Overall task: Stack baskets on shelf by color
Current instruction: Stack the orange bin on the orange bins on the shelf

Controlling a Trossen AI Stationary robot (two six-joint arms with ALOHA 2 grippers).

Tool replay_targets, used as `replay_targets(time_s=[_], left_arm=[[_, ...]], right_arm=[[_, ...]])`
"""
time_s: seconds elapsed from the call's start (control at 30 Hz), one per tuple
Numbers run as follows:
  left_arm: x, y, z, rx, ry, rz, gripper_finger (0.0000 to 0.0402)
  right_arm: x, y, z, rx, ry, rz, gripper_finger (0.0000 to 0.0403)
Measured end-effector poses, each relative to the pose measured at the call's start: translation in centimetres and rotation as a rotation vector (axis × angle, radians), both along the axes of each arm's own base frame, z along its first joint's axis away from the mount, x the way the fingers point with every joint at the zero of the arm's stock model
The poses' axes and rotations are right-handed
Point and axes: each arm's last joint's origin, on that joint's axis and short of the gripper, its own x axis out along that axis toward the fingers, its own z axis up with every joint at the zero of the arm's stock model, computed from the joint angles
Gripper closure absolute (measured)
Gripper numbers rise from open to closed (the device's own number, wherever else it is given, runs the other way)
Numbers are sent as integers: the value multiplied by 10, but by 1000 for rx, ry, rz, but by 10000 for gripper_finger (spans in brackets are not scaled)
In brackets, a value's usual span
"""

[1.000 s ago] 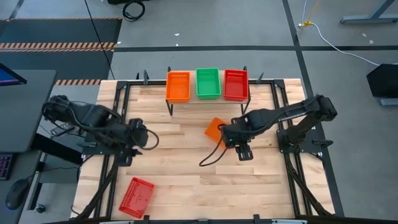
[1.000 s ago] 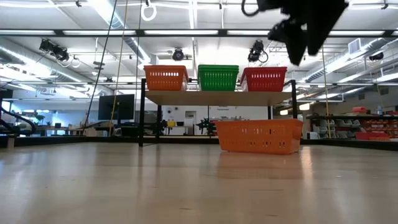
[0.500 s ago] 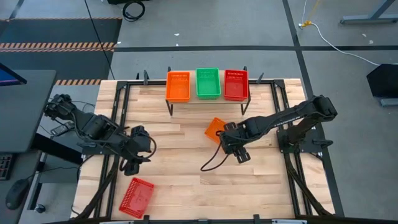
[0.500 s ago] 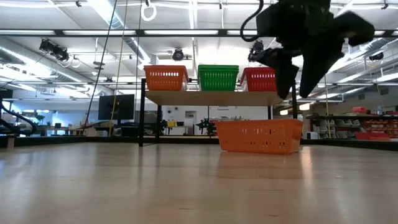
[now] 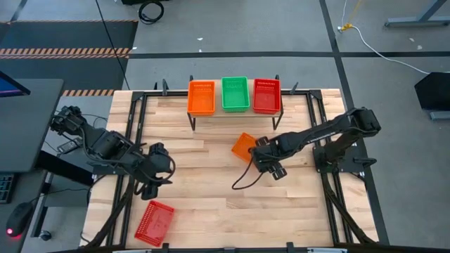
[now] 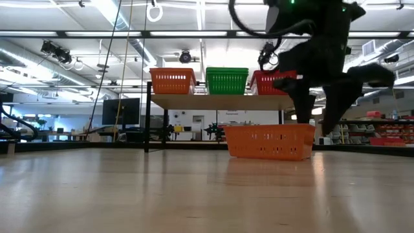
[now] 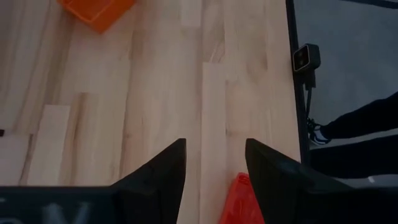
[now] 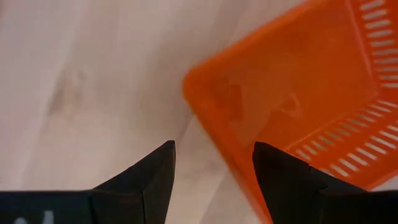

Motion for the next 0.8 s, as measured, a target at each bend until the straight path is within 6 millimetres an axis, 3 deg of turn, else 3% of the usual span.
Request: replay_targets(time_s=[0.27,0.47,0.63,0.8], left_arm=[[0,0,0,-14,3,22,230],[0,1,0,13,-14,43,230],[3,2,2,51,-58,65,228],[7,1,6,85,-133,63,230]], right_arm=[[0,-11,-15,49,-62,-41,192],[3,-2,-15,136,-100,-47,260],[20,12,3,230,-231,-58,343],[46,25,39,282,-456,-42,396]])
